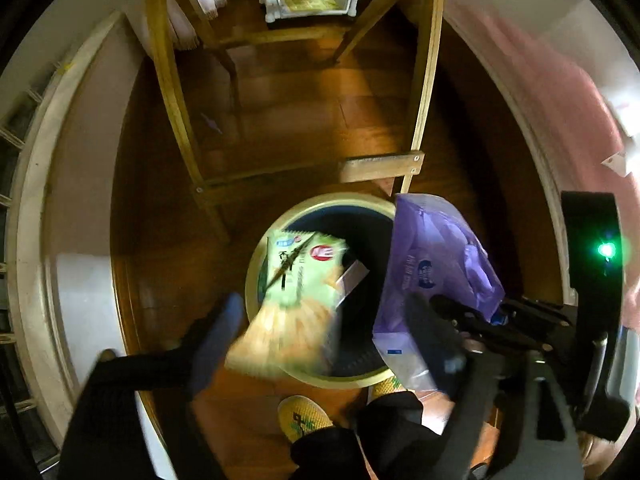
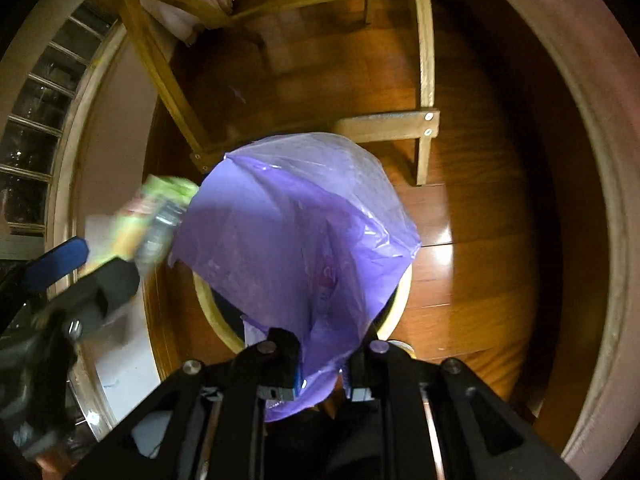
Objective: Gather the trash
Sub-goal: 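Carry bag and wrapper down over the wastebasket and open both tools, then raise both tools back above the table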
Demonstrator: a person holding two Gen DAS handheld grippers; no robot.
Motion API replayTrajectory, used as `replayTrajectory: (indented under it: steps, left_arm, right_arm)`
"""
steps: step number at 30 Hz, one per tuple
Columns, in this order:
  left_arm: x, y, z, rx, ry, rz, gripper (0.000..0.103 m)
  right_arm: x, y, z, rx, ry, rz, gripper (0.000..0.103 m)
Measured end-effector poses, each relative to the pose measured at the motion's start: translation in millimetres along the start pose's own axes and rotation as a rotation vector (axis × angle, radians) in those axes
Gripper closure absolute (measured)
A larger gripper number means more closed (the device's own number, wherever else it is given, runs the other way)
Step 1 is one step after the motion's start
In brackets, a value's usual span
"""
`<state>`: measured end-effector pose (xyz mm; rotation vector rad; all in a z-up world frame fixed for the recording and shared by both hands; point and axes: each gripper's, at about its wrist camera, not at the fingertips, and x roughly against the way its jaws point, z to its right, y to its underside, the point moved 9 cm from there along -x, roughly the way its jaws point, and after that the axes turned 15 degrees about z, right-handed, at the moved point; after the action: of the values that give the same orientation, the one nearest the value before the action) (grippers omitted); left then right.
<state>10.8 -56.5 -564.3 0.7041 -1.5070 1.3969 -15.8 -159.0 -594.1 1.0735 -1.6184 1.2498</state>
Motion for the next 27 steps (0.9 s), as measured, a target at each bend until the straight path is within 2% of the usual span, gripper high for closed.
replayTrajectory:
  steps: [2, 4, 10, 16, 22, 27]
  left_arm:
    - [-6.5, 2.9, -1.0, -0.002, -0.017, 0.003, 0.01]
    - [-8.9, 1.5, -4.6, 0.003, -0.026, 0.002, 0.01]
    - [-5.8, 2.2, -15.8, 0.014, -0.044, 0.008, 0.009]
    - [15.9, -4.6, -16.6, 0.004, -0.047, 0.029, 0.009]
    - [57.0, -15.6, -18.4, 0.016, -0.045, 0.03, 0.01]
    - [113.1, -32.2, -15.6, 0.02, -0.035, 0.042, 0.01]
  right_arm:
    - [-8.2, 3.9, 5.2, 0.003, 0.0, -0.012, 0.065]
    - [-12.3, 4.3, 6.6, 0.001, -0.006, -0.011, 0.05]
    - [-6.9, 1.4, 0.3, -0.003, -0.021, 0.022, 0.049]
    - [7.5, -8.3, -4.8, -0.011, -0.018, 0.057, 0.049]
    - [54.5, -21.7, -11.2, -0.018, -0.013, 0.108, 0.049]
    - [109.5, -32.6, -22.5, -0.023, -0.019, 0.132, 0.048]
